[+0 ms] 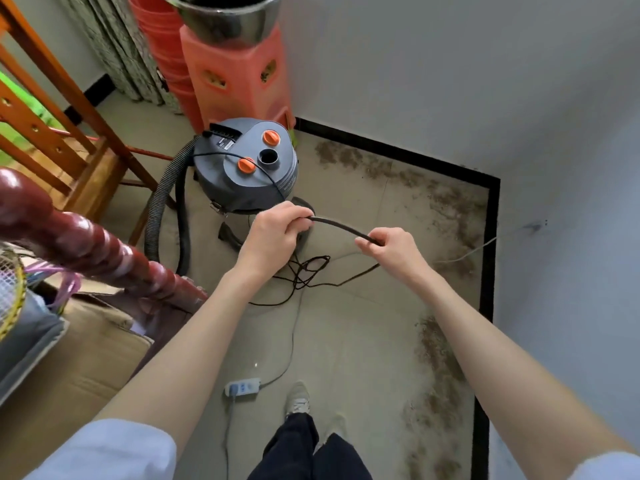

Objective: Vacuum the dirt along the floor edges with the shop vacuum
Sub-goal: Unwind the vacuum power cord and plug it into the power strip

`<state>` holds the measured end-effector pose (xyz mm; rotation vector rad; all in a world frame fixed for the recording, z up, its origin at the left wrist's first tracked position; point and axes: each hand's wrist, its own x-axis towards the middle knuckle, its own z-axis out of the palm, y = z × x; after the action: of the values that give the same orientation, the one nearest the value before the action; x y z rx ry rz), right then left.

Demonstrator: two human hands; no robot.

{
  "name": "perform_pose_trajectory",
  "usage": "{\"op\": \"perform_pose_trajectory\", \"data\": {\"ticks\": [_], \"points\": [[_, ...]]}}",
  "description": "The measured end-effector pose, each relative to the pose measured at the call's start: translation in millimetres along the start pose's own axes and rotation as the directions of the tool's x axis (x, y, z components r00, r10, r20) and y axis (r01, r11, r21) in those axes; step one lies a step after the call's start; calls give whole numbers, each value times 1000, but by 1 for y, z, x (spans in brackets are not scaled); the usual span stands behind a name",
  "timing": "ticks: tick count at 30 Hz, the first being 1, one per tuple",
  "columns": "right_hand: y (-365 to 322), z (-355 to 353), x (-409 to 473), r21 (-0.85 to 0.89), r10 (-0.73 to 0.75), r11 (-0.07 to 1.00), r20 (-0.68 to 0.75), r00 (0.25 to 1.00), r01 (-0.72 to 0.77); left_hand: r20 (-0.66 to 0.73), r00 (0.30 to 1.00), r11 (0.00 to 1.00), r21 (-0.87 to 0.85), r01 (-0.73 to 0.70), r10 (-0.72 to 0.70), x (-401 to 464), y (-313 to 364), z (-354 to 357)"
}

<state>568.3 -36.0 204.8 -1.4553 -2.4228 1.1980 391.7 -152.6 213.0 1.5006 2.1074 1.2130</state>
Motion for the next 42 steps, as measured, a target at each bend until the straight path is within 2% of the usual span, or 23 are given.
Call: {"op": "perform_pose_trajectory", "data": {"ticks": [3, 5, 8, 11, 13, 16, 18, 20, 22, 24, 26, 28, 31, 34, 39, 42], "points": [[4, -5, -16, 182, 65, 983, -160, 985, -35, -111, 992, 998, -25, 53, -56, -14, 11, -12], [4, -15, -31, 266, 74, 964, -200, 977, -19, -166, 975, 988, -84, 133, -145, -23, 18, -22], [4, -34, -62, 323, -22, 941, -246, 969, 103, -216, 963, 987, -47, 153, -160, -42, 31, -33], [6, -51, -98, 314, -123, 917, -364, 923, 246, -215, 967, 990, 16, 144, -137, -69, 49, -35], [10, -61, -118, 231, -183, 918, -474, 861, 323, -175, 975, 990, 18, 142, -137, -85, 62, -32], [16, -66, -140, -56, -341, 922, -591, 731, 384, -124, 981, 989, -2, 148, -147, -107, 75, -24], [21, -65, -153, -227, -424, 903, -598, 680, 364, -91, 984, 988, 11, 154, -153, -121, 78, -20], [29, -60, -163, -350, -456, 888, -594, 663, 297, -33, 987, 986, 35, 161, -160, -136, 74, -17], [36, -51, -173, -397, -438, 887, -559, 704, 236, 40, 984, 982, 78, 170, -173, -149, 67, -15], [41, -38, -183, -374, -365, 908, -482, 797, 189, 83, 977, 977, 102, 185, -194, -162, 58, -12], [45, -19, -190, -280, -247, 947, -323, 913, 157, 91, 973, 975, 89, 202, -210, -175, 49, -9], [50, 7, -194, -96, -126, 989, -132, 983, 113, 142, 969, 978, 80, 193, -203, -188, 38, -3], [58, 58, -193, 111, -6, 994, 66, 998, -1, 247, 949, 979, 108, 173, -195, -206, 12, 15], [72, 120, -188, 243, 53, 965, 179, 982, -96, 337, 913, 971, 145, 192, -231, -229, -24, 38], [108, 211, -186, 356, 150, 907, 221, 964, -223, 538, 769, 938, 227, 261, -345, -281, -101, 69], [128, 257, -181, 385, 175, 888, 221, 959, -251, 590, 739, 941, 279, 191, -325, -307, -152, 77]]}}
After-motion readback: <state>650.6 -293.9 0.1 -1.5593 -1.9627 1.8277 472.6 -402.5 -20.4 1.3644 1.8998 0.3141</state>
